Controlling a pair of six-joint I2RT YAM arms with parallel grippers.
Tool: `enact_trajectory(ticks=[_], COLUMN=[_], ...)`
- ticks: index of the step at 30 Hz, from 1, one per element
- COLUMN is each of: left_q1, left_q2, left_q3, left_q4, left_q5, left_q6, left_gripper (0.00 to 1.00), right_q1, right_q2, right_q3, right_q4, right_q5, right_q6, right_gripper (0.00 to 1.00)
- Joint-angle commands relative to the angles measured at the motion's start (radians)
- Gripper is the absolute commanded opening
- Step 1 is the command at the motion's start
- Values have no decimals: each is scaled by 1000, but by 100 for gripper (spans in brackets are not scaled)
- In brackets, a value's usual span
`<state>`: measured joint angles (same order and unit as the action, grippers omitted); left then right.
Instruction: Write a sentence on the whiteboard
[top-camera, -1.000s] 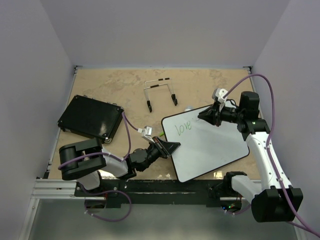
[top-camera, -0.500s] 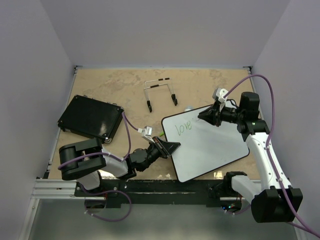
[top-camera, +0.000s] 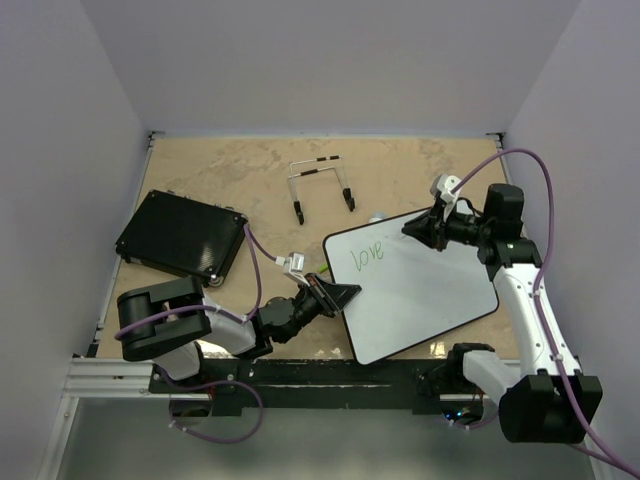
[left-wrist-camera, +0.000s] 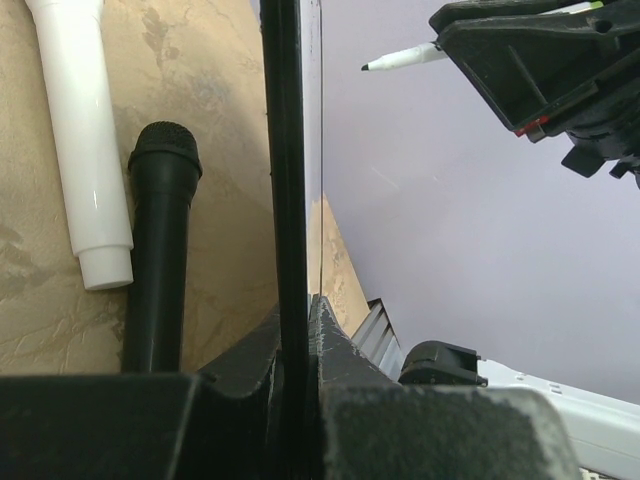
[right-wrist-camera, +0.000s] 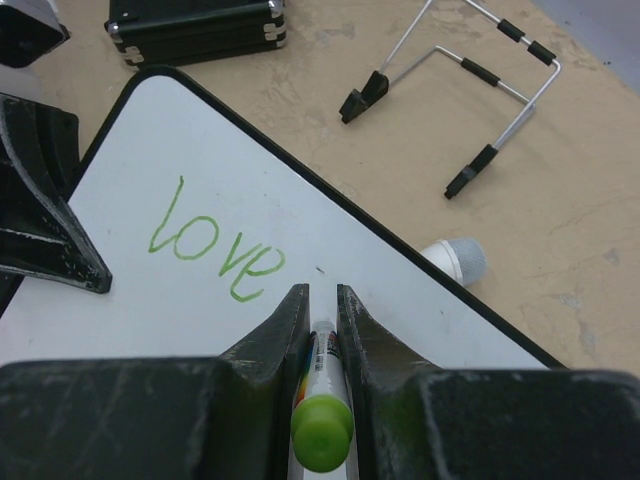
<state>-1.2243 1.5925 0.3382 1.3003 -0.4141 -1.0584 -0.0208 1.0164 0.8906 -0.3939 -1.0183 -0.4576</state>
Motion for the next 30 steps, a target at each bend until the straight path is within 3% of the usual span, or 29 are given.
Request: enact_trajectory(ticks=[1, 20, 30], left_q1=[0, 0, 0], left_q2=[-26, 7, 18], left_q3=[12, 27, 30], left_q4=[137, 154, 157], left_q5=[-18, -2, 3], left_q6=[103, 95, 95], left_gripper=[0, 0, 0], right_q1=[-27, -28, -24], right_q2=[24, 91, 65], right_q3=[45, 44, 22], right_q4=[-34, -17, 153], right_q5=[1, -65, -91], right_q6=[-58, -98, 51], right_gripper=[0, 0, 0])
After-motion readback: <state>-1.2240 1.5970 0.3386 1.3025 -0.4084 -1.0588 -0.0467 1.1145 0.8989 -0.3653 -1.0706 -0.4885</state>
